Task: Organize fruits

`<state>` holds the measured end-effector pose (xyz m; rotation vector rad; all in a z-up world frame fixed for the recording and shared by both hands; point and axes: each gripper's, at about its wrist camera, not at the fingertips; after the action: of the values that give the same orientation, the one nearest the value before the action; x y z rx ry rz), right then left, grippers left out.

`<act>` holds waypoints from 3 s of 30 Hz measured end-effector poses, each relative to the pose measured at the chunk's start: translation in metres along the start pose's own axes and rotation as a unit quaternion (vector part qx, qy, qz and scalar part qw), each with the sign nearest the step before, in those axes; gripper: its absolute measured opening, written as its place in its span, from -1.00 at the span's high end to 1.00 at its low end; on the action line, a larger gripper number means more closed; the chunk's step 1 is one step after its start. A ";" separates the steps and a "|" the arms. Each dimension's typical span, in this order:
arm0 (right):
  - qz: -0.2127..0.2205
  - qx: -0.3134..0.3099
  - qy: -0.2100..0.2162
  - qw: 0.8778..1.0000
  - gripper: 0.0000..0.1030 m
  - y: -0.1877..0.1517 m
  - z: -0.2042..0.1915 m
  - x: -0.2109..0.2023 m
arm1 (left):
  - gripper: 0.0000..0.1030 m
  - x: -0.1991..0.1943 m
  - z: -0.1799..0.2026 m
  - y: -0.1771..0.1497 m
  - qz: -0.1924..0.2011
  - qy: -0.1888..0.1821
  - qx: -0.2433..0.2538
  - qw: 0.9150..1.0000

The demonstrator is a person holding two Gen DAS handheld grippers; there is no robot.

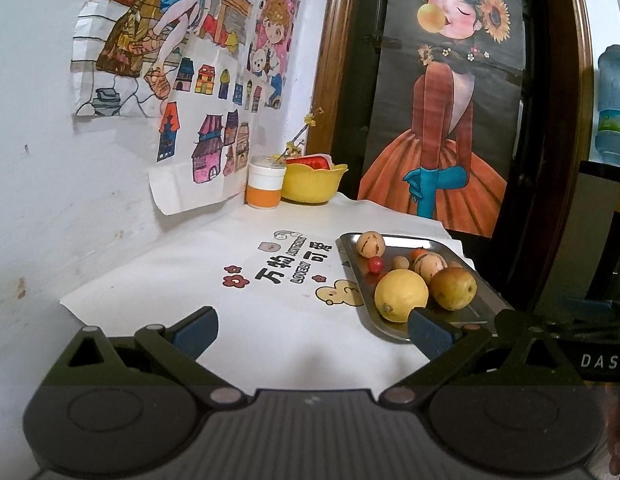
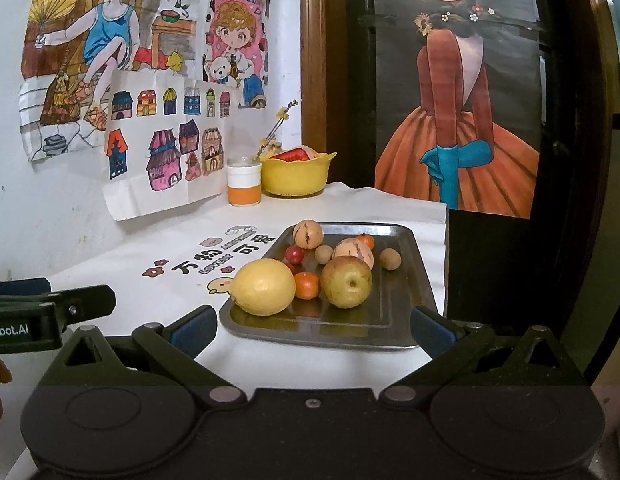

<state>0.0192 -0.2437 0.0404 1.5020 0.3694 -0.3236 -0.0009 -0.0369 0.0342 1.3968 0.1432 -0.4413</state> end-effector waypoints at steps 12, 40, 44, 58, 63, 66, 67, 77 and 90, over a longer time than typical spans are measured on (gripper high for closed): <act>-0.001 0.001 0.000 1.000 -0.99 -0.007 -0.006 -0.004 | -0.99 -0.009 -0.009 -0.008 -0.005 0.006 0.002 1.000; -0.002 -0.005 -0.003 1.000 -0.99 -0.017 -0.011 -0.008 | -0.99 -0.013 -0.028 -0.017 -0.017 0.028 -0.009 0.999; -0.002 -0.004 -0.006 1.000 -0.99 -0.017 -0.011 -0.008 | -0.99 -0.014 -0.030 -0.018 -0.018 0.031 -0.008 0.999; 0.000 -0.005 -0.007 1.000 -0.99 -0.017 -0.012 -0.009 | -0.99 -0.015 -0.034 -0.020 -0.020 0.033 -0.008 0.999; -0.002 -0.005 -0.007 1.000 -0.99 -0.018 -0.011 -0.008 | -0.99 -0.014 -0.035 -0.020 -0.020 0.034 -0.009 0.999; -0.003 -0.005 -0.007 1.000 -0.99 -0.018 -0.010 -0.008 | -0.99 -0.014 -0.035 -0.020 -0.020 0.034 -0.008 0.999; -0.003 -0.005 -0.008 1.000 -0.99 -0.019 -0.009 -0.007 | -0.99 -0.014 -0.035 -0.020 -0.019 0.035 -0.006 0.999; -0.004 -0.005 -0.007 1.000 -0.99 -0.020 -0.009 -0.007 | -0.99 -0.016 -0.032 -0.019 -0.014 0.044 0.001 0.999; -0.006 -0.006 -0.007 1.000 -0.99 -0.020 -0.009 -0.006 | -0.99 -0.019 -0.027 -0.020 -0.007 0.042 0.008 0.999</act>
<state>0.0043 -0.2356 0.0244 1.4859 0.3681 -0.3401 -0.0214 -0.0086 0.0177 1.4318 0.2178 -0.3959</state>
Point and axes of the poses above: each gripper's, at about its wrist camera, not at the fingertips, and x roughly the way its jaws point, z to its right, y to its top, and after that the axes turned 8 degrees about -y, right-handed
